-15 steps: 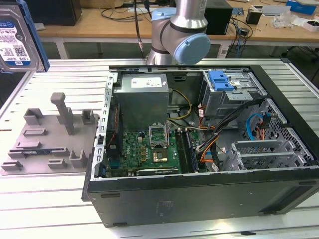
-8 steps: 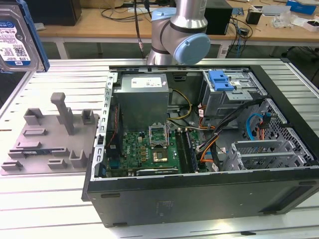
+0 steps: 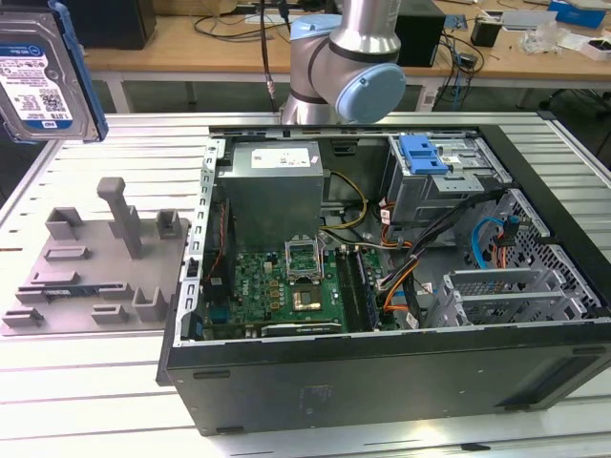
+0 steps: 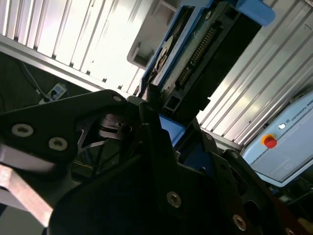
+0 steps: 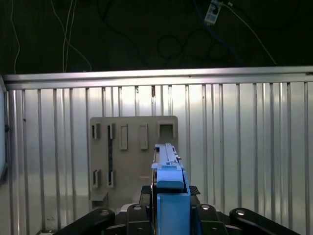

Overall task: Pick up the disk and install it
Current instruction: 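Pick up the disk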

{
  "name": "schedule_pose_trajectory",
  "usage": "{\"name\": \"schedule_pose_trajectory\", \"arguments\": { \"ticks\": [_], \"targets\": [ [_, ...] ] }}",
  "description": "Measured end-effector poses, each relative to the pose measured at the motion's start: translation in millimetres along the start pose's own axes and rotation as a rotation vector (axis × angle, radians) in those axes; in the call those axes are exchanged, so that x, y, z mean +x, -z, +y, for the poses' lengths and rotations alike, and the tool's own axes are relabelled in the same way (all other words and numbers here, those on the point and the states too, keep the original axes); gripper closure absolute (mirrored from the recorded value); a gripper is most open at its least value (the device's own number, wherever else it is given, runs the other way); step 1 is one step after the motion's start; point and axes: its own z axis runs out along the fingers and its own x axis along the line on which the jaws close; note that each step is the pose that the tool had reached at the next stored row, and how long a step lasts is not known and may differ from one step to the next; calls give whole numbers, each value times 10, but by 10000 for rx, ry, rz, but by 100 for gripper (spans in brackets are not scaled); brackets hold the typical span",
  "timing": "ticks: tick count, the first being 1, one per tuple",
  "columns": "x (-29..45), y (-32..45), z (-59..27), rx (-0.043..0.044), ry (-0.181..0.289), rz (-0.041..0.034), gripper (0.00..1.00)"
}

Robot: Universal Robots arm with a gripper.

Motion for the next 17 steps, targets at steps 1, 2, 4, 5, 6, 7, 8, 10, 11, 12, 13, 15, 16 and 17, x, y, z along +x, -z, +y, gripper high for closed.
{"name": "schedule_pose_trajectory", "arguments": {
  "ticks": [1, 2, 4, 5, 6, 7, 8, 10, 11, 12, 13, 15, 16, 17],
  "targets": [
    [9, 0, -25, -7, 0, 0, 64],
    [16, 0, -48, -14, 0, 0, 64],
    [45, 1, -128, -40, 2, 0, 64],
    [54, 1, -155, -49, 3, 1, 64],
    [69, 2, -196, -63, 2, 1, 64],
    [78, 2, -218, -69, 3, 1, 64],
    [92, 2, -249, -77, 2, 2, 64],
    [135, 1, -332, -96, 5, 2, 64],
    [146, 1, -352, -101, 4, 2, 64],
    [163, 1, -381, -106, 4, 2, 64],
    [180, 0, -408, -109, 3, 2, 64],
    [222, -1, -464, -110, 6, 2, 64],
    [240, -2, -486, -110, 4, 2, 64],
    [255, -2, -507, -111, 4, 2, 64]
  ]
}}
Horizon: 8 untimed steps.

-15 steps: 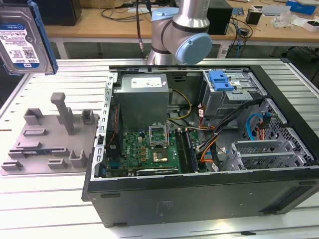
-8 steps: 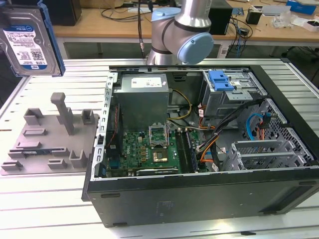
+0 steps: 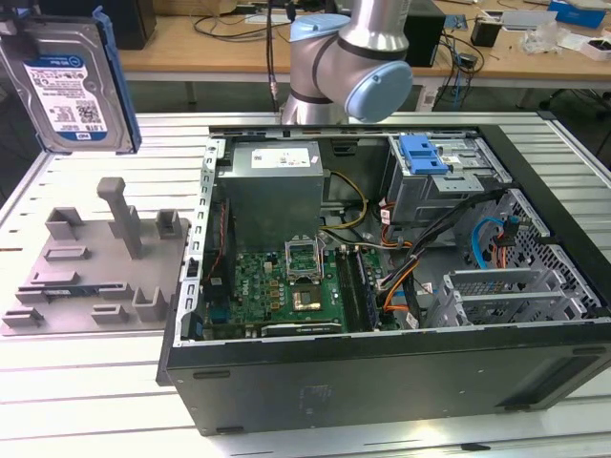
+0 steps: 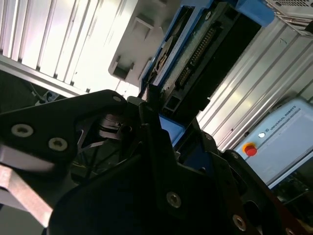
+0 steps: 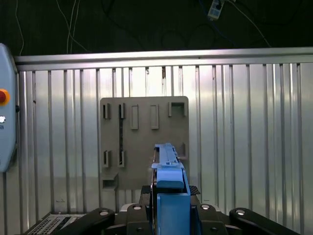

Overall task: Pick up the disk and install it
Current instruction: 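Pick up the disk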

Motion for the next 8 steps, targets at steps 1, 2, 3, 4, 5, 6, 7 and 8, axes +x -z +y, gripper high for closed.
{"name": "schedule_pose_trajectory", "arguments": {
  "ticks": [1, 2, 3, 4, 5, 6, 7, 8],
  "targets": [
    [16, 0, -20, 0, 0, 0, 64],
    [32, -1, -41, 1, 0, 0, 64],
    [56, -1, -74, 1, 3, 0, 64],
    [69, -1, -93, 0, 1, 0, 64],
    [87, -2, -120, 0, 0, 0, 64],
    [101, -2, -140, -1, 0, 0, 64],
    [119, -2, -167, 0, 0, 0, 64],
    [137, -2, -194, -1, 2, 0, 64]
  ]
}}
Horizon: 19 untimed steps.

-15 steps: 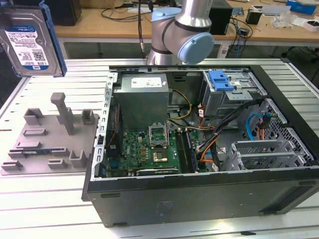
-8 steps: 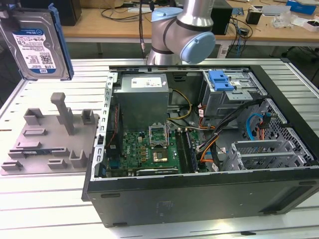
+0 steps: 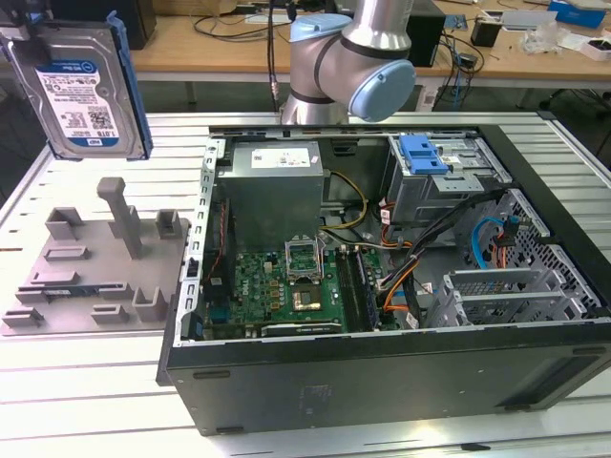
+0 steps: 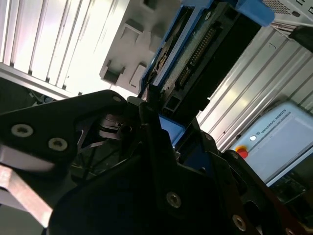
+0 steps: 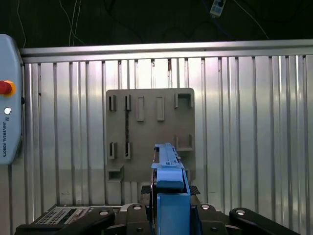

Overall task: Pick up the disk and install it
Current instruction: 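Pick up the disk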

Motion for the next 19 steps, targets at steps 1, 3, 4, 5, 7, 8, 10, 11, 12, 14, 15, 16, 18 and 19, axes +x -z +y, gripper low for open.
{"name": "schedule_pose_trajectory", "arguments": {
  "ticks": [1, 3, 4, 5, 7, 8, 10, 11, 12, 14, 15, 16, 18, 19],
  "targets": [
    [22, 0, -33, 0, -2, 0, 64],
    [58, -1, -87, -1, -2, 0, 64],
    [73, 0, -109, -2, -1, 1, 64],
    [92, -1, -137, -2, 0, 1, 64],
    [120, -1, -182, -3, -2, 1, 64],
    [135, -2, -205, -4, -2, 0, 64],
    [160, -2, -249, -6, 0, 0, 64],
    [172, -2, -271, -7, 0, 0, 64],
    [185, -2, -296, -9, -1, 0, 64],
    [213, -2, -350, -15, -1, 1, 64],
    [240, -3, -406, -20, 1, 1, 64],
    [251, -3, -431, -23, -1, 0, 64],
    [274, -3, -483, -30, -1, 0, 64],
    [285, -3, -509, -33, 0, 1, 64]
  ]
}}
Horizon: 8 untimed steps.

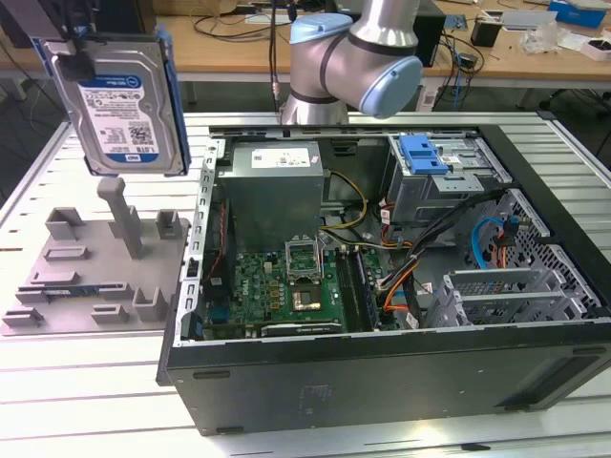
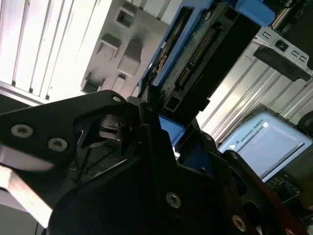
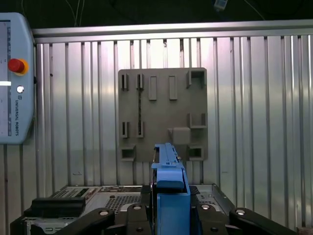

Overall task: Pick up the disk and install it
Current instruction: 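Pick up the disk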

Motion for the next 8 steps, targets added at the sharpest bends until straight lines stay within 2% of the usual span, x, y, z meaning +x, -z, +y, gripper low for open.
{"name": "schedule_pose_trajectory", "arguments": {
  "ticks": [8],
  "targets": [
    [94, 2, -265, -43, 1, 2, 64]
  ]
}}
